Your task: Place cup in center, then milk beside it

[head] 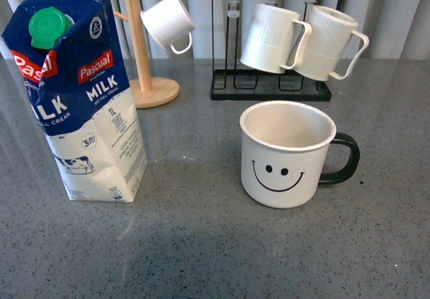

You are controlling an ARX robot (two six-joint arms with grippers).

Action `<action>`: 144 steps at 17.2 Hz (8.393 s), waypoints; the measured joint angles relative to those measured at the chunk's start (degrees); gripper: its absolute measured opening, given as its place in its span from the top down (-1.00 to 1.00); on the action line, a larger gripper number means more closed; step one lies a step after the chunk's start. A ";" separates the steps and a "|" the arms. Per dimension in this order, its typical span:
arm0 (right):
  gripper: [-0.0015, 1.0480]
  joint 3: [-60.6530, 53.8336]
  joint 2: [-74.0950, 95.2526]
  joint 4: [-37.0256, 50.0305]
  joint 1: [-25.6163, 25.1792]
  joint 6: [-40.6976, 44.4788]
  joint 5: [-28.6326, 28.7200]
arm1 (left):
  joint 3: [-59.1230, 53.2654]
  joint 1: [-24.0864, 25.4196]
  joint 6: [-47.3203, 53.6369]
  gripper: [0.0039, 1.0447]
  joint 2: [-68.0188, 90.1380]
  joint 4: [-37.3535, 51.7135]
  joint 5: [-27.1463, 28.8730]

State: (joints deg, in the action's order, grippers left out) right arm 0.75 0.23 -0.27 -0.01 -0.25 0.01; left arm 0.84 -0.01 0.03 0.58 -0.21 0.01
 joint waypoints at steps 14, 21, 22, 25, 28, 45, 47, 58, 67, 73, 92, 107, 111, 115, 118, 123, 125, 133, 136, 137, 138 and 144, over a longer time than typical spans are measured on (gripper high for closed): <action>-0.87 0.00 0.00 0.00 0.00 0.00 0.02 | 0.00 0.00 -0.02 -0.88 0.00 0.00 0.00; -0.87 0.00 0.00 0.04 0.00 0.09 0.02 | 13.42 -12.33 -6.82 -0.88 13.84 -6.71 14.40; -0.87 0.00 0.00 0.02 0.00 0.09 0.02 | 14.43 -13.57 -7.10 -0.88 17.68 -3.56 13.57; -0.87 0.00 0.00 0.02 0.00 0.07 0.02 | 20.98 -16.85 -4.83 -0.88 34.14 9.53 9.25; -0.87 0.00 0.00 0.02 0.00 0.07 0.02 | 29.75 -16.79 -3.72 -0.88 51.28 15.19 4.90; -0.87 0.00 0.00 0.02 0.00 0.07 0.02 | 32.92 -17.44 -3.69 -0.78 72.46 23.69 8.39; -0.87 0.00 0.00 0.02 0.00 0.07 0.02 | 32.94 -17.75 -3.32 -0.26 72.43 23.54 8.46; -0.87 0.00 0.00 0.02 0.00 0.07 0.02 | 35.08 -24.52 -2.60 0.90 66.55 21.81 15.26; -0.87 0.00 0.00 0.02 0.00 0.07 0.02 | 37.70 -33.46 -7.26 0.92 77.64 31.28 23.85; -0.87 0.00 0.00 0.02 0.00 0.07 0.02 | 39.87 -36.76 -9.51 0.92 82.42 35.36 26.80; -0.87 0.00 0.00 0.02 0.00 0.09 0.02 | 38.71 -39.28 -10.32 -0.50 84.67 36.24 28.04; -0.87 0.00 0.00 0.02 0.00 0.07 0.00 | 38.84 -36.11 -11.10 -0.88 74.44 33.97 21.53; -0.87 0.00 0.00 0.02 0.00 0.07 0.02 | 38.95 -25.16 -9.05 -0.88 61.68 28.96 15.19; -0.87 0.00 0.00 0.00 0.00 0.09 0.00 | 32.41 -15.21 -2.38 -0.44 45.51 13.97 14.47; -0.87 0.00 0.00 0.04 0.00 0.07 0.02 | 22.82 -10.69 -1.07 0.11 38.60 16.70 11.32; -0.87 0.00 0.00 0.02 0.00 0.09 0.02 | 12.13 -6.16 -1.01 0.97 31.04 18.97 6.49; -0.87 0.00 0.00 0.00 0.00 0.09 0.00 | 9.40 -2.51 -1.01 0.98 28.50 18.67 1.73; -0.87 0.00 0.00 0.02 0.00 0.09 0.02 | 3.19 -0.15 -0.96 0.98 19.12 15.58 0.02; -0.87 0.00 0.00 0.02 0.00 0.07 0.02 | 2.36 -0.15 -0.96 0.98 16.92 14.27 0.00; -0.87 0.00 0.00 0.02 0.00 0.09 0.02 | 2.12 -0.15 -0.96 0.98 16.06 13.73 0.00; -0.87 0.00 0.00 0.02 0.00 0.09 0.02 | 1.90 -0.15 -0.96 0.98 15.39 13.38 0.00; -0.87 0.00 0.00 0.02 0.00 0.07 0.02 | -0.02 -0.15 -0.92 0.98 9.60 10.45 -0.02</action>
State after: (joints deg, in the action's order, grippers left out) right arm 0.75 0.23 -0.25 -0.01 -0.19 0.03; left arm 0.82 -0.16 -0.89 10.17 10.24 -0.01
